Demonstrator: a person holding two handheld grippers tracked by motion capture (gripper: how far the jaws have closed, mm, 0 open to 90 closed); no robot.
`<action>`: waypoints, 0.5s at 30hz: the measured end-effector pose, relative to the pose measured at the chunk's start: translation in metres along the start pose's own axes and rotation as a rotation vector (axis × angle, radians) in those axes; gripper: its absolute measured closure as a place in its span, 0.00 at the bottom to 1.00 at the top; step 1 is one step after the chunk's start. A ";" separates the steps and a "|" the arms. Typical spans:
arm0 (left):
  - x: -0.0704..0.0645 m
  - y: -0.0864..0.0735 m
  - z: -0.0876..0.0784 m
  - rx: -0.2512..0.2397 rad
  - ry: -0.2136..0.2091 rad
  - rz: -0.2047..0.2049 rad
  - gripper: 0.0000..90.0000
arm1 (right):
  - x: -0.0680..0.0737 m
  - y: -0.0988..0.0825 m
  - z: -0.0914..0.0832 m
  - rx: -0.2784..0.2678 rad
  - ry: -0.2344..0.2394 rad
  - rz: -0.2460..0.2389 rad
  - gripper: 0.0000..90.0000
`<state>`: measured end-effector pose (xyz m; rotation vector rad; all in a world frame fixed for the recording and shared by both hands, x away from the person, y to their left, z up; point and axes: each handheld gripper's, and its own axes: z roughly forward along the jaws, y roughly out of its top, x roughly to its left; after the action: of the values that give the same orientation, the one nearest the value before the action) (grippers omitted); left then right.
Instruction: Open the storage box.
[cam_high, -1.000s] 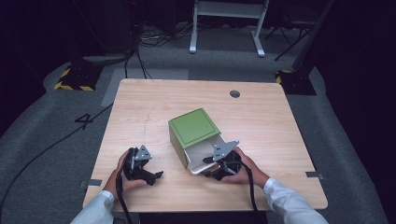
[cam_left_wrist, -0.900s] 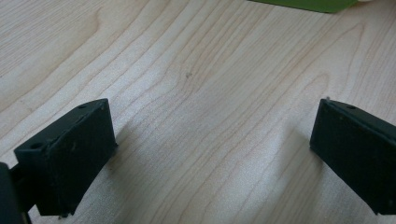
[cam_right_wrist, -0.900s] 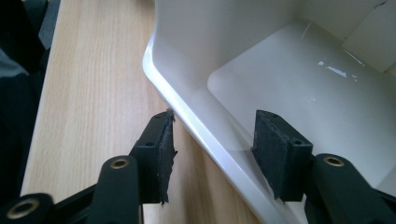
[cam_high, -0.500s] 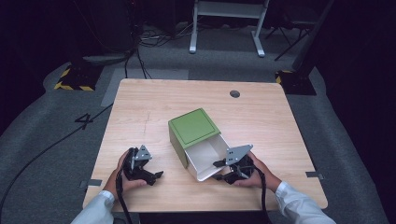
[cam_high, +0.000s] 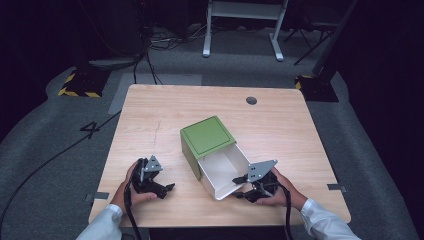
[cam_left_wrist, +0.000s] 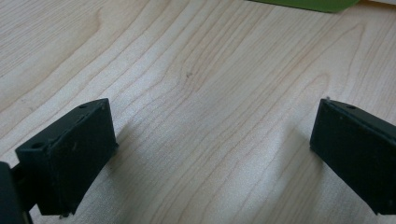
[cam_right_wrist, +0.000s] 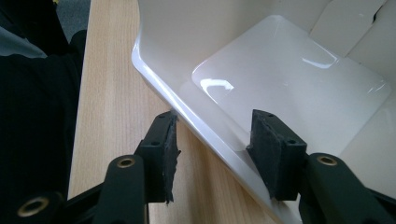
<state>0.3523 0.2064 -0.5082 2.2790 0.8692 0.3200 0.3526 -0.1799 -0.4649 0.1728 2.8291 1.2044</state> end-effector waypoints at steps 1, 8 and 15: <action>0.000 0.000 0.000 0.000 0.000 0.000 0.00 | 0.000 0.000 0.000 0.000 0.000 0.000 0.58; 0.000 0.000 0.000 0.000 0.004 -0.002 0.00 | 0.004 -0.005 -0.006 -0.004 0.000 0.002 0.58; 0.000 0.000 0.000 0.000 0.004 -0.002 0.01 | 0.008 -0.007 -0.008 -0.006 -0.001 0.004 0.59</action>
<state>0.3518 0.2064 -0.5081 2.2782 0.8733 0.3238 0.3429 -0.1898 -0.4643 0.1781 2.8257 1.2127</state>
